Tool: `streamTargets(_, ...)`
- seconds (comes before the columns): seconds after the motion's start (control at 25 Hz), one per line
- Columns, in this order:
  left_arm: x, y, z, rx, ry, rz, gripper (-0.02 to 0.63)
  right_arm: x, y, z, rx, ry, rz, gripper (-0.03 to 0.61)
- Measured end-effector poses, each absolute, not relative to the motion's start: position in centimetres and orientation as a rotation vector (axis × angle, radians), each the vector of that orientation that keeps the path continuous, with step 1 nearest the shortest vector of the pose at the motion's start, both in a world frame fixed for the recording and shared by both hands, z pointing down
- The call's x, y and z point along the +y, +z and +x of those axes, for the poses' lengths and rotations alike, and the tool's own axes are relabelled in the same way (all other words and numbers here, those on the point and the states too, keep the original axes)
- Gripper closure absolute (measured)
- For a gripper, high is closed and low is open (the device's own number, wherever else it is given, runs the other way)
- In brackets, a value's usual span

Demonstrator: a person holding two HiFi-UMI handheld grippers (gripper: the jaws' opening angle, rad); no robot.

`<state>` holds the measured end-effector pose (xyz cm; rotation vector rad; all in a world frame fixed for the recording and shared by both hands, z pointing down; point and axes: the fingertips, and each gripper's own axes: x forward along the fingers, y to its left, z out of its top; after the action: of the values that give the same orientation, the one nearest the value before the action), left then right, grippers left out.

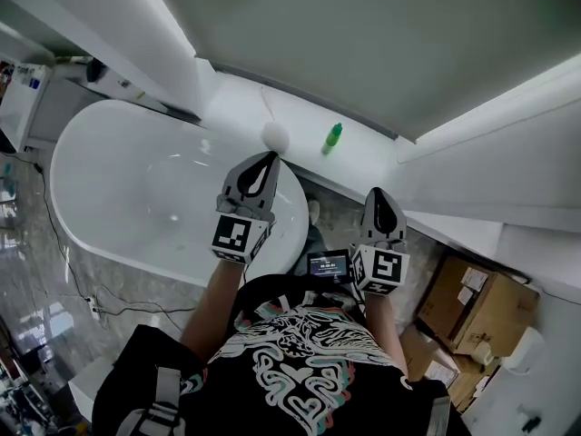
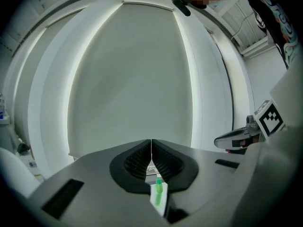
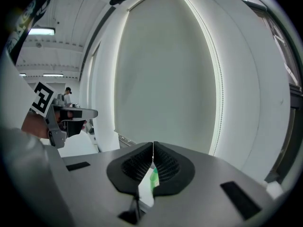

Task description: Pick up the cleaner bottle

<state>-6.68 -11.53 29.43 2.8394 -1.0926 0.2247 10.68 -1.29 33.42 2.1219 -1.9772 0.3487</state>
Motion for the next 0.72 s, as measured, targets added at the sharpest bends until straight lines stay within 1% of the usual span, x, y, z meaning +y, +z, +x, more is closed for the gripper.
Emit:
streamTargets(0.56,-15.3,36.3,-2.9,-1.042,0.352,2.805,0.595,-6.5,39.5,12.0,-1.967,0.453,2.040,0.551)
streamTargets(0.72,-17.1,38.3,-2.6,-1.091,0.310,2.751,0.595,-8.4,41.8,12.4,-1.964,0.484,2.015,0.551)
